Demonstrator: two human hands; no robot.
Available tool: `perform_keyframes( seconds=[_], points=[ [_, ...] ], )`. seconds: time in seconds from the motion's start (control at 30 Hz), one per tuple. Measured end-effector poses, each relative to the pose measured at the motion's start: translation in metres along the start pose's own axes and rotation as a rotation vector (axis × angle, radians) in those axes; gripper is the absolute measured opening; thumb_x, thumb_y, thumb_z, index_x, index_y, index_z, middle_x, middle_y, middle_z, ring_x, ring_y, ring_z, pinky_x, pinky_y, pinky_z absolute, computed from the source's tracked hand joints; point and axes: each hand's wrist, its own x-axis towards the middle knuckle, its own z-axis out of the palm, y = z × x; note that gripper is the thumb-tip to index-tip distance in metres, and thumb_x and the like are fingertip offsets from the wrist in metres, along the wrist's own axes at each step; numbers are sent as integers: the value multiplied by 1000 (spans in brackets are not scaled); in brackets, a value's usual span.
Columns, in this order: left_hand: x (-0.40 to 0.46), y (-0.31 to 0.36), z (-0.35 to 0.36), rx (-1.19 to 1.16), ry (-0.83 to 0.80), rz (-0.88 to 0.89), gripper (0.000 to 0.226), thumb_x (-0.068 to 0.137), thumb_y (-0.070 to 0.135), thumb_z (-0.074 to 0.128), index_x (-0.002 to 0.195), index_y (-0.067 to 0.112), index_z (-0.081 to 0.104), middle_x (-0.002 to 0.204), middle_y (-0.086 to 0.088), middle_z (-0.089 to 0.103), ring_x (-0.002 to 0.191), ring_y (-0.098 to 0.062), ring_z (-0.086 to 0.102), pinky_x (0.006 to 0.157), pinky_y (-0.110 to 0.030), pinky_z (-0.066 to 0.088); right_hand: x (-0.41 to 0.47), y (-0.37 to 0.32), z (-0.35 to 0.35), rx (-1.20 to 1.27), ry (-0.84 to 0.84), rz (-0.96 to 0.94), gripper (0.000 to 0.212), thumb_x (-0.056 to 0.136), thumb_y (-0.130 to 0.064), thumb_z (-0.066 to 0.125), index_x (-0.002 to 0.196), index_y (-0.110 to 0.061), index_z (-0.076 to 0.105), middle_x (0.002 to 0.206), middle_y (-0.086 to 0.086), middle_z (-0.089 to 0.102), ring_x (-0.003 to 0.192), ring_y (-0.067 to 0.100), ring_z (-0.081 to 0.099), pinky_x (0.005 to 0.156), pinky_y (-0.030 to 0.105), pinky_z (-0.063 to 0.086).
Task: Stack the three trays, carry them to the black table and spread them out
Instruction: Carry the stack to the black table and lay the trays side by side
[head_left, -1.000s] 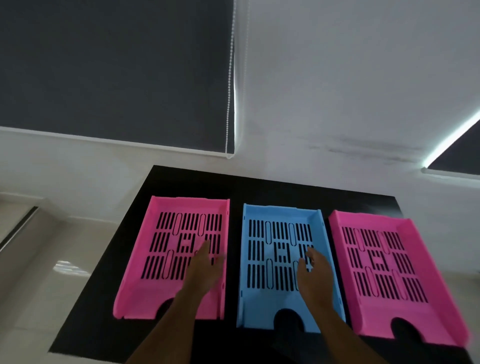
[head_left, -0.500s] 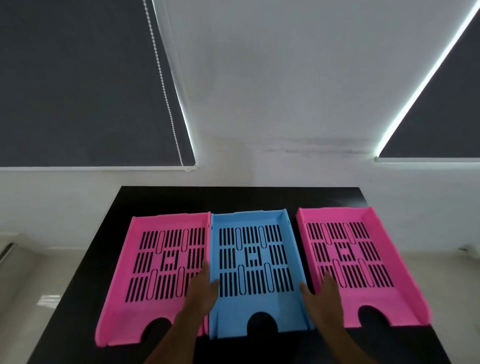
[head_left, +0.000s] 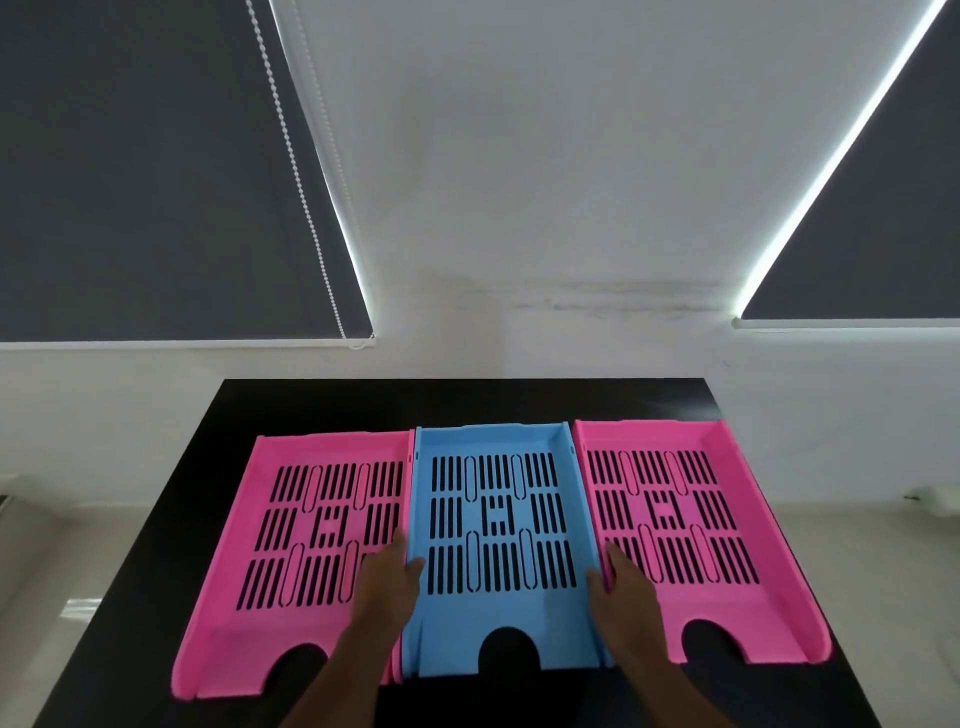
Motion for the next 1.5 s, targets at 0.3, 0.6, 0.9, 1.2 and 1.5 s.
perform_keyframes(
  seconds=[0.3,0.6,0.9,1.2,1.5],
  points=[
    [3,8,0,-34,14,13,59,97,16,57,148,3,31,115,-37,62,88,-35,72,83,-48,58,3,3,-1,-5,22,-17,32,97,-19,58,123,1,60,101,12,67,90,20,60,91,39,56],
    [10,10,-2,-87,6,39,57,97,16,58,147,2,34,55,1,53,34,2,50,41,-10,46,5,-3,-2,-76,53,-38,24,99,-19,56,111,0,63,77,-3,60,66,12,58,82,43,62],
    [35,18,-3,-51,25,36,57,98,15,56,148,2,32,69,-4,63,42,-1,50,42,-9,46,24,-12,0,-97,49,-51,18,100,-20,53,108,-7,64,71,0,66,59,7,66,71,33,64],
    [69,26,-2,-14,-21,-7,57,100,13,50,150,1,26,102,-24,68,53,-5,56,56,-17,54,53,-31,-2,-96,42,-26,21,99,-21,56,79,-13,58,68,6,65,60,16,68,58,25,59],
    [81,27,-2,17,-31,18,61,100,11,50,152,2,19,98,-23,66,46,-4,45,38,-8,41,57,-39,-1,-100,24,-26,12,99,-20,56,88,-15,59,70,2,64,60,10,65,59,24,59]
  ],
)
